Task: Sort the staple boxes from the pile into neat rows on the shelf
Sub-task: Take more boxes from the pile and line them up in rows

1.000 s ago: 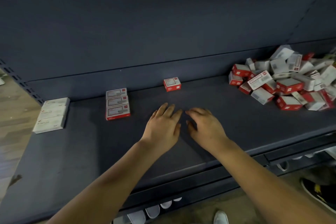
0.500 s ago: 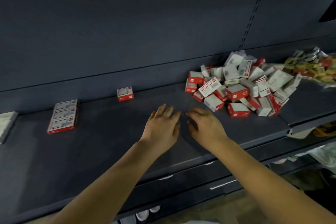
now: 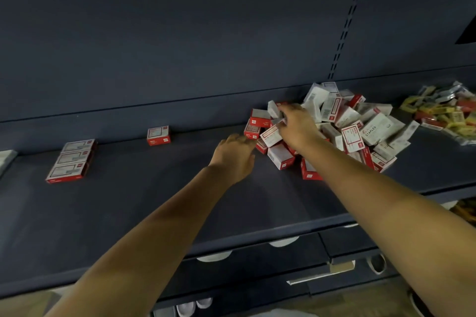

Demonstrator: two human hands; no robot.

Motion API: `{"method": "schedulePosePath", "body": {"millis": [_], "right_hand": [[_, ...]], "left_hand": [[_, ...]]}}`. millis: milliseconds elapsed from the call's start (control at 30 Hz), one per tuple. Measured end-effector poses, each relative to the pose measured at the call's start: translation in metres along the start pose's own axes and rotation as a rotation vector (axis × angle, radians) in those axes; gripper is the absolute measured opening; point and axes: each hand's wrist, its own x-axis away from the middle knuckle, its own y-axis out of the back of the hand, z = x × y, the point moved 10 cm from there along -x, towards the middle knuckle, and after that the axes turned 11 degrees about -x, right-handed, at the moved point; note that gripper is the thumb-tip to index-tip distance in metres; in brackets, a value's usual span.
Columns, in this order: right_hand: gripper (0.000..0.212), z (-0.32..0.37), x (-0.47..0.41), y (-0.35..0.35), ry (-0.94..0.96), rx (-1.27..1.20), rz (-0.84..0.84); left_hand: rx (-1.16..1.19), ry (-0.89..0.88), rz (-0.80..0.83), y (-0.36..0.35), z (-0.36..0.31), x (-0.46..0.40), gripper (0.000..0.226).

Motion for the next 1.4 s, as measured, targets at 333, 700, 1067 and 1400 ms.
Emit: {"method": "schedulePosePath", "body": {"millis": [333, 700, 1067, 1400], "right_hand": [[0.049, -0.014, -0.01, -0.015, -0.1, 0.036, 0.097], [0.049, -0.013, -0.011, -0.014, -0.039, -0.007, 0.095], [0.052, -0.006, -0.011, -0.015, -0.047, -0.159, 0.151], [0.046, 0.019, 0.001, -0.015, 0.035, -0.368, 0.108]], "left_hand": [[0.005, 0.091, 0.038, -0.012, 0.017, -0.005, 0.042], [0.186, 0.141, -0.034, -0.022, 0.012, -0.021, 0.033], [0.556, 0.289, -0.129, -0.023, 0.019, -0.03, 0.022], [1.378, 0.612, -0.062, -0.033, 0.02, -0.02, 0.017]]}}
